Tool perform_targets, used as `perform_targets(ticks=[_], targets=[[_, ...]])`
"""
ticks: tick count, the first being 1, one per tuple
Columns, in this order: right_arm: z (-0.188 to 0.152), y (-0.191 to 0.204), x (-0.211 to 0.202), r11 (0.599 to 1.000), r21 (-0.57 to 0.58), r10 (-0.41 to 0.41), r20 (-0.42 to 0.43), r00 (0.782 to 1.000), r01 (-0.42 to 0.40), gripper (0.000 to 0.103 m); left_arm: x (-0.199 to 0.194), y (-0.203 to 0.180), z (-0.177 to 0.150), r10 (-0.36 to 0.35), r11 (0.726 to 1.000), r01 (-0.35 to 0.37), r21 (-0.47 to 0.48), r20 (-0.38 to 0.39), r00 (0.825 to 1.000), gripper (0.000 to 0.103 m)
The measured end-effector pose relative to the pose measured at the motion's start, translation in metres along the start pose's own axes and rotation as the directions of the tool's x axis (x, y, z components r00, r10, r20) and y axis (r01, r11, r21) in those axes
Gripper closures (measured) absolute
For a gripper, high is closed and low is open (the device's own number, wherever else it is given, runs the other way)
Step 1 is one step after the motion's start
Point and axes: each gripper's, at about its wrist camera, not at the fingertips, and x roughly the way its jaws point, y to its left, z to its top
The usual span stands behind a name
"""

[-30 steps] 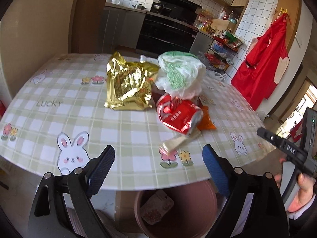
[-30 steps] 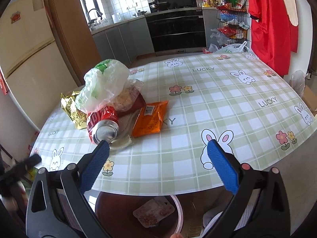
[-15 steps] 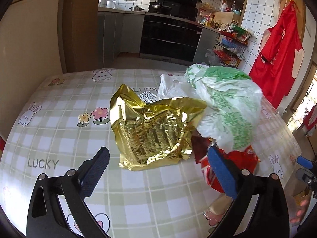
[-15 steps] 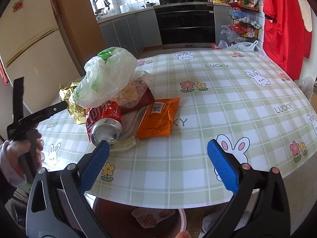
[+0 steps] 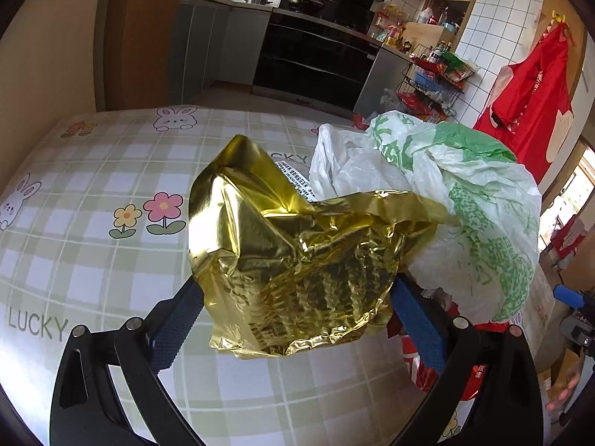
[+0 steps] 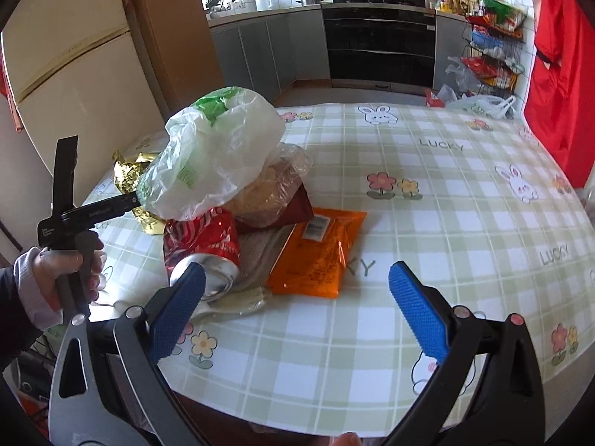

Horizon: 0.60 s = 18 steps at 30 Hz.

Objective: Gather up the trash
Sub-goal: 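Grasp the gold foil bag with the left tool and lift it, then grasp the white-and-green plastic bag with the right tool while the left holds the foil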

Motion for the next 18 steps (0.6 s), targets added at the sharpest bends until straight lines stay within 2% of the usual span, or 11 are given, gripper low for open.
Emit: perform_targets(ticks=[2, 3, 7, 9, 13, 18], targets=[[0.007, 0.002, 0.002, 1.0, -0.011, 0.011, 0.005, 1.0, -0.011, 0.006, -0.005, 0.002, -0.001, -0.002, 1.0, 0.002, -0.002, 0.002, 1.0, 0.019], [0.011, 0.003, 0.003, 1.0, -0.013, 0.022, 0.009, 1.0, -0.022, 0.006, -0.007, 0.003, -0.002, -0.022, 1.0, 0.021, -0.011, -0.007, 1.0, 0.029], [0.034, 0.014, 0.009, 0.997, -0.028, 0.067, 0.031, 0.997, -0.066, 0.006, -0.029, 0.006, -0.008, -0.037, 0.999, 0.038, -0.023, 0.04, 0.998, 0.037], [0.047, 0.025, 0.013, 0.996, -0.053, 0.076, 0.053, 0.996, -0.073, 0.006, -0.04, 0.01, -0.008, -0.052, 0.997, 0.055, -0.053, 0.061, 0.997, 0.046], [0.072, 0.047, 0.029, 0.992, -0.094, 0.091, 0.085, 0.992, -0.083, 0.006, -0.069, 0.016, -0.014, -0.043, 0.995, 0.053, -0.088, 0.115, 0.992, 0.046], [0.098, 0.073, 0.064, 0.986, -0.151, 0.081, 0.06, 0.995, -0.071, 0.006, -0.105, 0.012, -0.027, -0.018, 0.996, 0.034, -0.084, 0.183, 0.983, 0.046]])
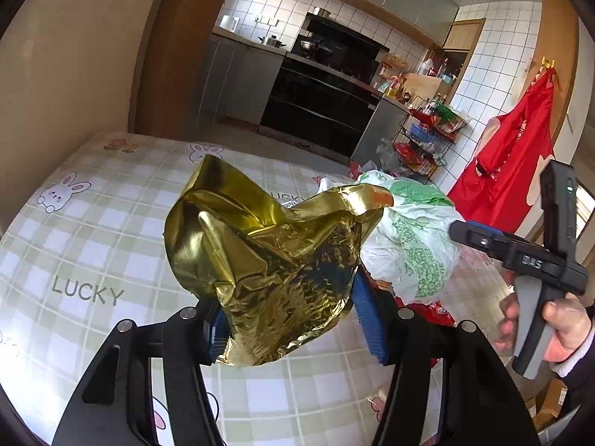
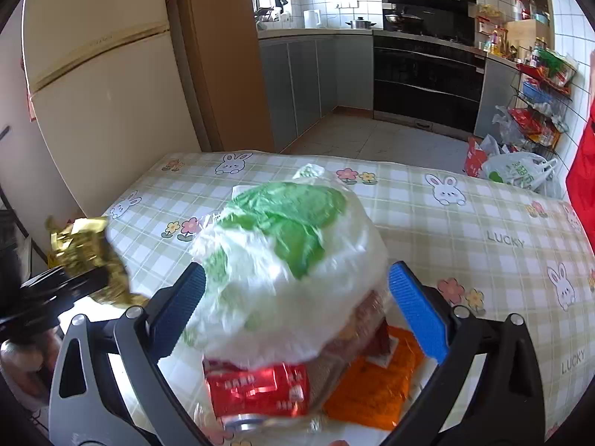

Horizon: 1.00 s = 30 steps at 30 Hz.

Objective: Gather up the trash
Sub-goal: 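Grasp the white-and-green plastic bag with the right tool while the left holds the foil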

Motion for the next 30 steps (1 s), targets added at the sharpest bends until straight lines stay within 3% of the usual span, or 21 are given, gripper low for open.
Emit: perform_targets(ticks=[5, 7, 9, 13, 18, 30], targets=[[0.008, -0.002, 0.036, 0.999, 0.034, -0.035, -0.092, 0.995, 0.038, 0.006, -0.025, 0.005, -0.007, -0.018, 0.999, 0.018, -0.029, 0.016, 1.0, 0.046], [0.007, -0.007, 0.04, 0.996, 0.085, 0.026, -0.105, 0.994, -0.017, 0.027, -0.032, 0.004, -0.007, -0.024, 0.999, 0.024, -0.033, 0.026, 0.999, 0.046], [0.006, -0.012, 0.037, 0.99, 0.132, 0.069, -0.11, 0.992, -0.054, 0.038, -0.039, 0.003, -0.008, -0.028, 0.999, 0.028, -0.027, 0.032, 0.999, 0.046], [0.004, -0.008, 0.018, 0.99, 0.127, 0.066, -0.067, 0.996, -0.058, 0.056, -0.043, -0.004, -0.005, -0.062, 0.998, 0.062, -0.02, 0.014, 0.998, 0.046], [0.004, 0.001, -0.009, 0.997, 0.072, 0.044, -0.024, 0.999, -0.042, 0.063, -0.057, -0.016, -0.006, -0.097, 0.995, 0.097, 0.001, 0.02, 0.995, 0.046], [0.007, 0.008, -0.116, 0.994, 0.013, 0.106, 0.149, 0.983, -0.109, 0.064, -0.112, -0.055, 0.002, -0.112, 0.993, 0.115, -0.025, 0.088, 0.99, 0.045]])
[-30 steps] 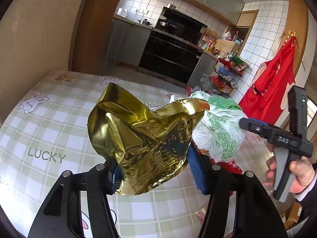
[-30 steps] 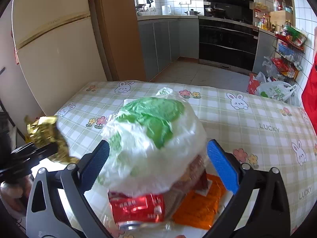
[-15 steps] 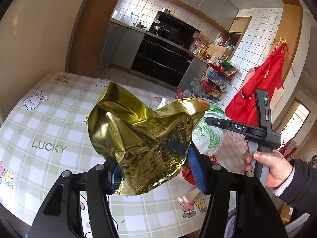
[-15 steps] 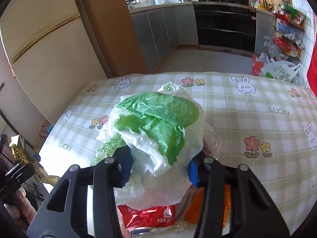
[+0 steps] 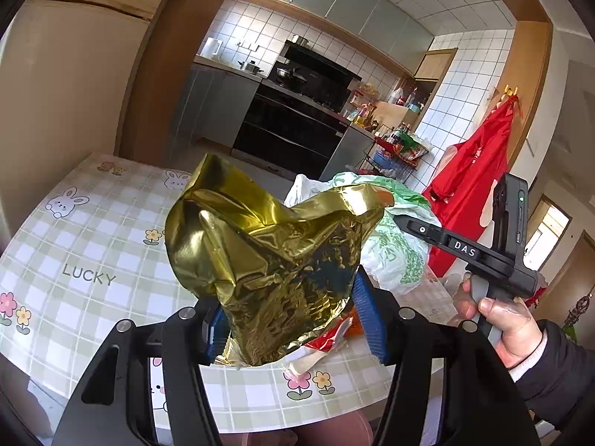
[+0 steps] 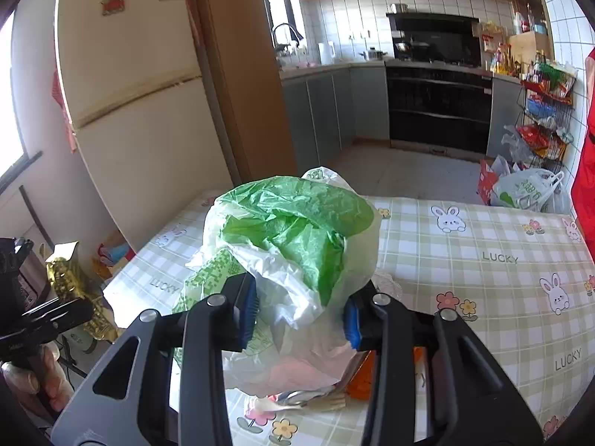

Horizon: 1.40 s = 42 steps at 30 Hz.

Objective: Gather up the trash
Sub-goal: 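Grasp the white-and-green plastic bag with the right tool while the left holds the foil, then carry both bags over the pink bin and open the right tool to drop the plastic bag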

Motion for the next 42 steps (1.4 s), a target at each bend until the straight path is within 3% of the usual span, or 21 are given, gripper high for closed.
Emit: perform_targets(ticks=[10, 16, 20, 28, 36, 42], targets=[[-0.042, 0.014, -0.111, 0.996, -0.088, -0.021, 0.093, 0.995, 0.03, 0.064, -0.05, -0.031, -0.011, 0.034, 0.999, -0.034, -0.008, 0.044, 0.998, 0.045], [-0.083, 0.012, -0.16, 0.999, -0.043, -0.005, 0.06, 0.998, 0.007, 0.064, -0.078, -0.047, -0.022, 0.03, 0.999, -0.031, 0.011, 0.056, 0.998, 0.044], [-0.114, 0.015, -0.175, 1.0, 0.01, 0.021, -0.005, 1.0, -0.021, 0.064, -0.091, -0.061, -0.029, 0.021, 0.999, -0.023, 0.035, 0.068, 0.997, 0.044], [-0.15, 0.033, -0.176, 1.0, 0.007, 0.026, -0.146, 0.989, -0.025, 0.064, -0.103, -0.077, -0.047, -0.014, 0.999, 0.011, 0.051, 0.055, 0.998, 0.043], [-0.18, 0.035, -0.146, 0.997, 0.061, 0.064, -0.309, 0.949, -0.047, 0.063, -0.098, -0.071, -0.063, -0.009, 0.999, 0.008, 0.033, 0.009, 1.0, 0.043], [-0.191, 0.038, -0.123, 0.996, 0.071, 0.08, -0.372, 0.925, -0.058, 0.058, -0.091, -0.065, -0.067, -0.008, 1.0, 0.008, 0.02, -0.006, 1.0, 0.043]])
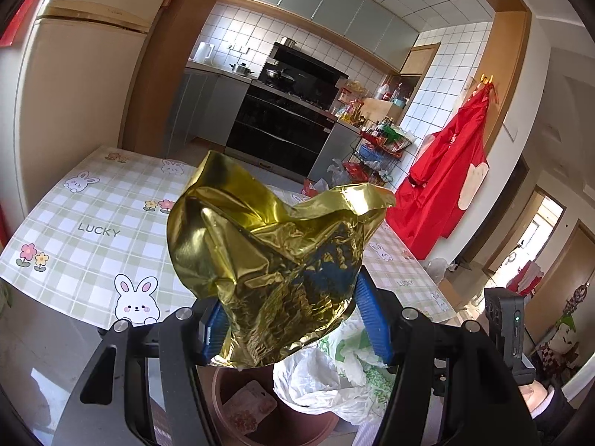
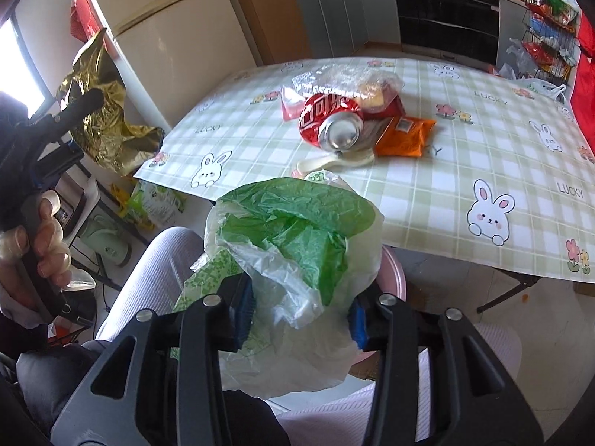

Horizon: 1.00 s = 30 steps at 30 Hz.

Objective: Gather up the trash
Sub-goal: 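Carry both bags over the pink bin and open the right tool to drop the plastic bag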

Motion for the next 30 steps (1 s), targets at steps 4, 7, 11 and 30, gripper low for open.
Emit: perform_targets(ticks=[4, 7, 11, 30], targets=[[-0.001, -0.004, 0.017, 1.0, 0.02, 0.01, -0.04, 0.999, -0.01, 0.054, 0.008, 0.001, -0.002, -0.005, 1.0, 0.005, -0.008, -0.021, 1.0, 0.043], [-0.002, -0.007, 0.028, 1.0, 0.03, 0.007, -0.065, 0.998, -0.005, 0.046, 0.014, 0.002, -0.003, -0.005, 1.0, 0.005, -0.01, -0.037, 0.999, 0.043], [-0.002, -0.011, 0.036, 0.999, 0.043, -0.001, -0.072, 0.997, 0.004, 0.032, 0.02, 0.006, -0.006, -0.002, 1.0, 0.001, -0.017, -0.057, 0.998, 0.043], [-0.01, -0.007, 0.037, 1.0, 0.009, -0.008, -0.086, 0.996, 0.008, 0.013, 0.027, 0.006, -0.015, -0.013, 1.0, 0.012, -0.011, -0.094, 0.995, 0.042]])
